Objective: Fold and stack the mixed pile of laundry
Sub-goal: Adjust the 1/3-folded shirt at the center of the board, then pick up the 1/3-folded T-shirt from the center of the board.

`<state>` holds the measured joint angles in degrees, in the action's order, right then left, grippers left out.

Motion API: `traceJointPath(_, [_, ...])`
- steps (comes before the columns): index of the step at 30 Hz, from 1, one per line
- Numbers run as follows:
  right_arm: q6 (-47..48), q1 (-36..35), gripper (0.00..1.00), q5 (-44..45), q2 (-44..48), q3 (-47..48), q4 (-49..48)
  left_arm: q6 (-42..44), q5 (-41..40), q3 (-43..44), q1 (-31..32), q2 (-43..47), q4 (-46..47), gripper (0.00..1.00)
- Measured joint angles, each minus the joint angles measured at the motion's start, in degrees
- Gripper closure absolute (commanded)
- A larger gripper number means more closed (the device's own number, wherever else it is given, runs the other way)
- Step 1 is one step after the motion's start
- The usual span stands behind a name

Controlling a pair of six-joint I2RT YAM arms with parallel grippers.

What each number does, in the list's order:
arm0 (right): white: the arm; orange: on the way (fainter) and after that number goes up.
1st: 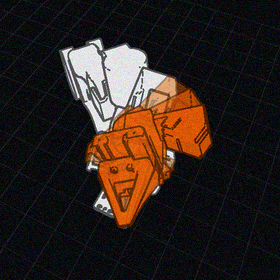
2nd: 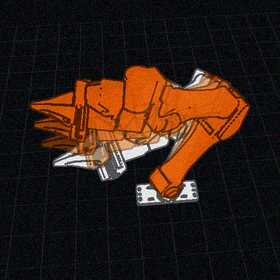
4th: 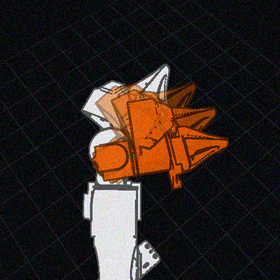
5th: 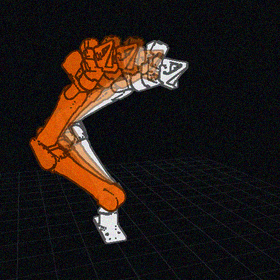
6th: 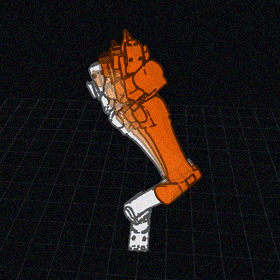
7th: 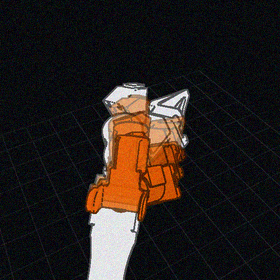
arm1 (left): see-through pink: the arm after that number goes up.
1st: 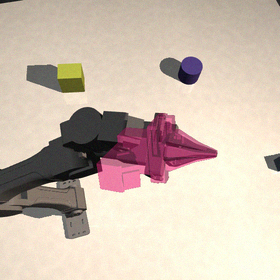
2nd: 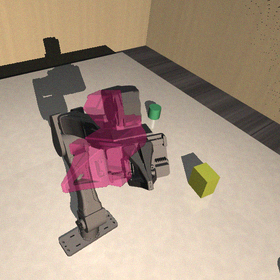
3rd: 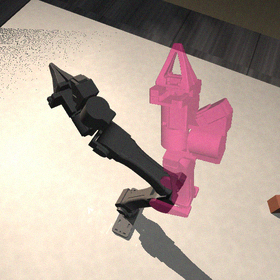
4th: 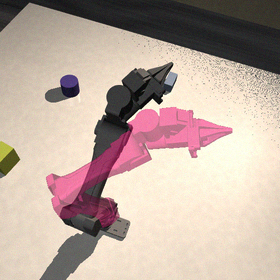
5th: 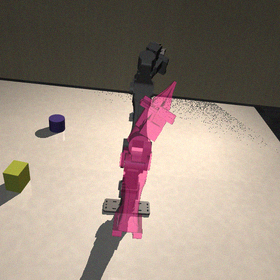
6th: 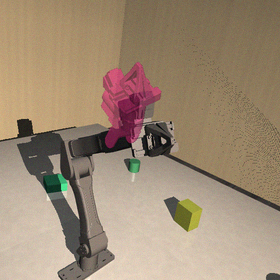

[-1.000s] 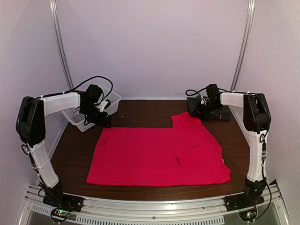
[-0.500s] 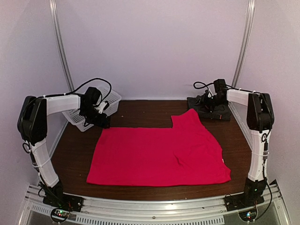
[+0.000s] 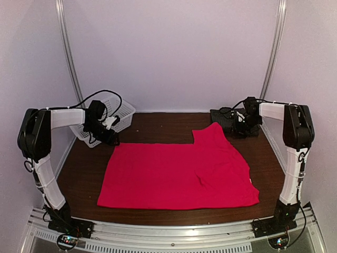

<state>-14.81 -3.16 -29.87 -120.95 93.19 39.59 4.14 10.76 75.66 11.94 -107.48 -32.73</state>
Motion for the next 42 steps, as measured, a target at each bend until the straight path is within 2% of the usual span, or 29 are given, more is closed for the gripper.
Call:
traceJointPath(6, [4.0,-1.0,0.65,5.7,0.0,-0.4,2.8,3.7,1.0,-1.6,0.0,0.0,0.9,0.32])
traceJointPath(12, [4.6,-1.9,0.65,7.0,-1.3,-0.5,3.1,3.8,0.0,-4.8,0.0,0.2,3.9,0.33])
traceJointPath(22, [4.6,-3.8,0.70,7.9,-2.9,-0.6,3.0,2.6,-13.1,-3.0,-0.1,0.2,6.6,0.35])
traceJointPath(25, [4.6,-3.8,0.73,7.9,-2.9,-0.9,2.7,2.9,-14.4,-1.6,-0.7,0.2,6.6,0.35])
traceJointPath(36, [5.1,-3.7,0.90,7.8,-2.9,-1.3,2.3,6.8,-4.9,0.1,-1.2,-2.5,7.4,0.38])
traceJointPath(40, [5.3,-3.7,0.99,7.8,-2.9,-1.4,2.3,8.6,-3.6,-0.7,-1.1,-2.2,8.6,0.38])
traceJointPath(42, [5.2,-3.7,1.00,7.7,-2.9,-1.5,2.3,9.6,-3.4,-1.8,-0.9,-1.7,9.3,0.38])
